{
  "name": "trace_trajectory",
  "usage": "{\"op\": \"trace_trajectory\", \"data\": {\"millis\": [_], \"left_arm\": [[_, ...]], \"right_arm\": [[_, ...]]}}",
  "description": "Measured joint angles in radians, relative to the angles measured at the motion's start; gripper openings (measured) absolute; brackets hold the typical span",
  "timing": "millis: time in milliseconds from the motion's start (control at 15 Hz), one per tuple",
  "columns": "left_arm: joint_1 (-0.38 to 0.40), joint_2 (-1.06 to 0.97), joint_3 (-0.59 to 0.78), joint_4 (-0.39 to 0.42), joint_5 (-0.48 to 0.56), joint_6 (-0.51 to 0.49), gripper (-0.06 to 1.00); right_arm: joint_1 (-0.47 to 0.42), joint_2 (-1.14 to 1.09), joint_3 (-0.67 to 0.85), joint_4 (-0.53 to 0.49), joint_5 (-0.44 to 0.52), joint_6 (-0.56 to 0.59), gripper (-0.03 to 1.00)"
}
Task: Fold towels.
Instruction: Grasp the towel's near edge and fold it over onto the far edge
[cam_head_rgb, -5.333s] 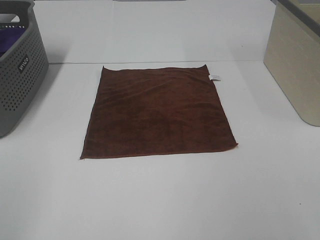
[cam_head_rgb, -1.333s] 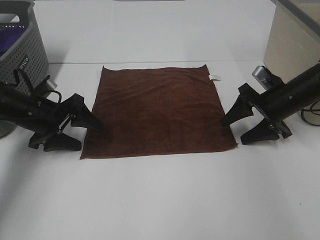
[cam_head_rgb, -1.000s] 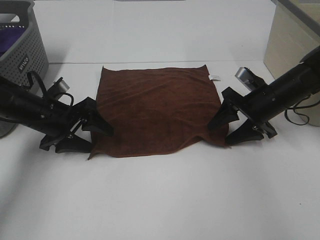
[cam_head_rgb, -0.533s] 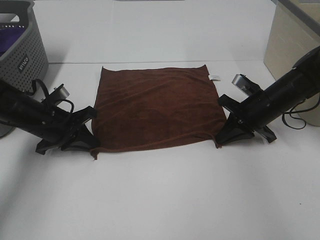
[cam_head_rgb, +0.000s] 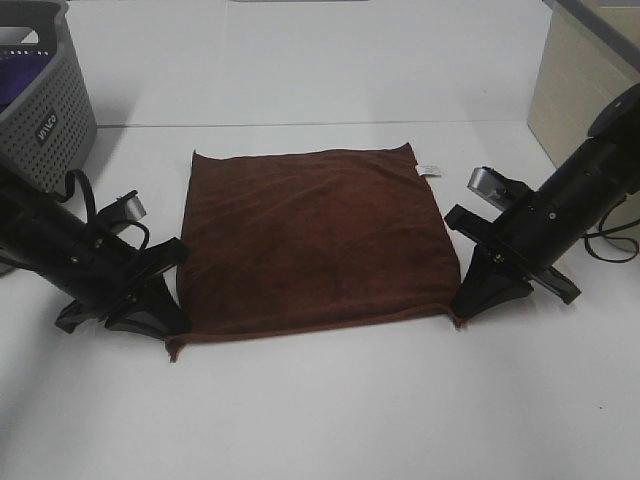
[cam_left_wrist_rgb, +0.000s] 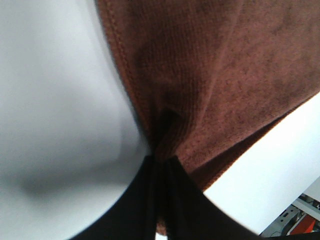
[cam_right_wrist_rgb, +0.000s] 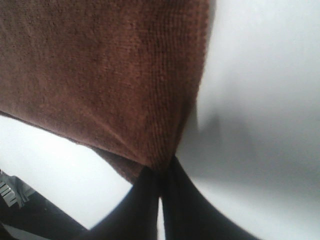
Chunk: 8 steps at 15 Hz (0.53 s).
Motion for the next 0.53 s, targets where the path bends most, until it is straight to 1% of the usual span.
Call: {"op": "trace_trajectory", "data": {"millis": [133,267,400,533], "left_arm": [[-0.002,-0.047,0.001,0.123,0.021,-0.11,0.01],[-0.008,-0.093,0.015,0.201,0.044,-0.214,0.01],[-0.013,-0.101,0.034,0.228,0.089,-0.27,0.01],[-0.013,-0.111,0.024,0.23,0.09,-0.276,0.01]], "right_arm": [[0.003,-0.031,0.036,-0.015,0.05,0.036,0.02],[0.003,-0.067,0.094,-0.027,0.072,0.069,0.02],[0.012,-0.098,0.133,-0.061,0.088,0.123,0.02],[0.013,-0.101,0.124,-0.065,0.091,0.132,0.02]]}}
